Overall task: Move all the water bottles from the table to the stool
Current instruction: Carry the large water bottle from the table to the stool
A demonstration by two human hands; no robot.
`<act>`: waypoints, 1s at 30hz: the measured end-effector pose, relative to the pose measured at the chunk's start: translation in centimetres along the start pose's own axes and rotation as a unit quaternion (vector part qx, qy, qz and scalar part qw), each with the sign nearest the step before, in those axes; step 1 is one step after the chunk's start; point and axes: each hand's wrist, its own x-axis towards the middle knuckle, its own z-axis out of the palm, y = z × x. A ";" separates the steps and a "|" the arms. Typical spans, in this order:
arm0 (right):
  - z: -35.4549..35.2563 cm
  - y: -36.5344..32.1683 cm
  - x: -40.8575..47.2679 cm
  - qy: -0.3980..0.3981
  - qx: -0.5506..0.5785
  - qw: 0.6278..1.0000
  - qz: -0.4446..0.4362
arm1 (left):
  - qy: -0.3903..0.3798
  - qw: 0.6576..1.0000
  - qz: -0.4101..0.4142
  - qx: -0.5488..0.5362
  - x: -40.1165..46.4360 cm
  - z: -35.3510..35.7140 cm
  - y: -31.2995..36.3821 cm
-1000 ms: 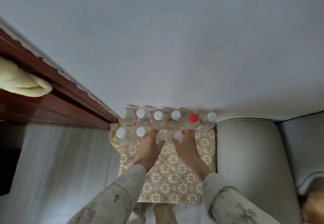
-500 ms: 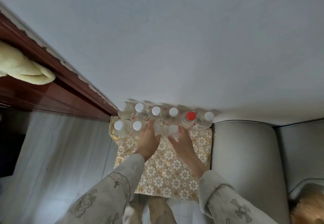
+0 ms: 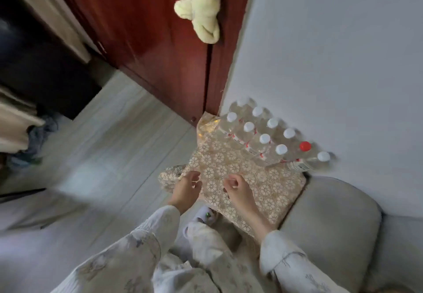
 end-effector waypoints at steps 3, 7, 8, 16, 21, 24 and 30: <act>5.1 -1.9 -3.0 -0.055 -0.058 0.996 -0.040 | 0.028 0.998 -0.022 -0.043 -4.3 -3.6 -4.9; 13.1 -4.1 -8.2 -0.112 -0.063 0.988 -0.079 | 0.108 0.988 -0.071 -0.087 -11.7 -8.8 -12.8; 15.4 -4.7 -9.7 -0.127 -0.060 0.986 -0.091 | 0.129 0.983 -0.087 -0.099 -13.8 -10.0 -14.9; 34.3 -7.9 -21.6 -0.313 -0.101 0.926 -0.182 | 0.340 0.881 -0.194 -0.267 -30.9 -16.1 -29.5; 45.0 -8.2 -29.8 -0.462 -0.188 0.834 -0.234 | 0.480 0.741 -0.250 -0.397 -41.0 -16.5 -37.1; 50.8 -7.5 -35.0 -0.538 -0.236 0.771 -0.246 | 0.533 0.655 -0.286 -0.454 -46.3 -16.0 -40.4; 60.4 -5.6 -44.3 -0.641 -0.308 0.659 -0.244 | 0.622 0.514 -0.329 -0.490 -56.4 -16.3 -45.8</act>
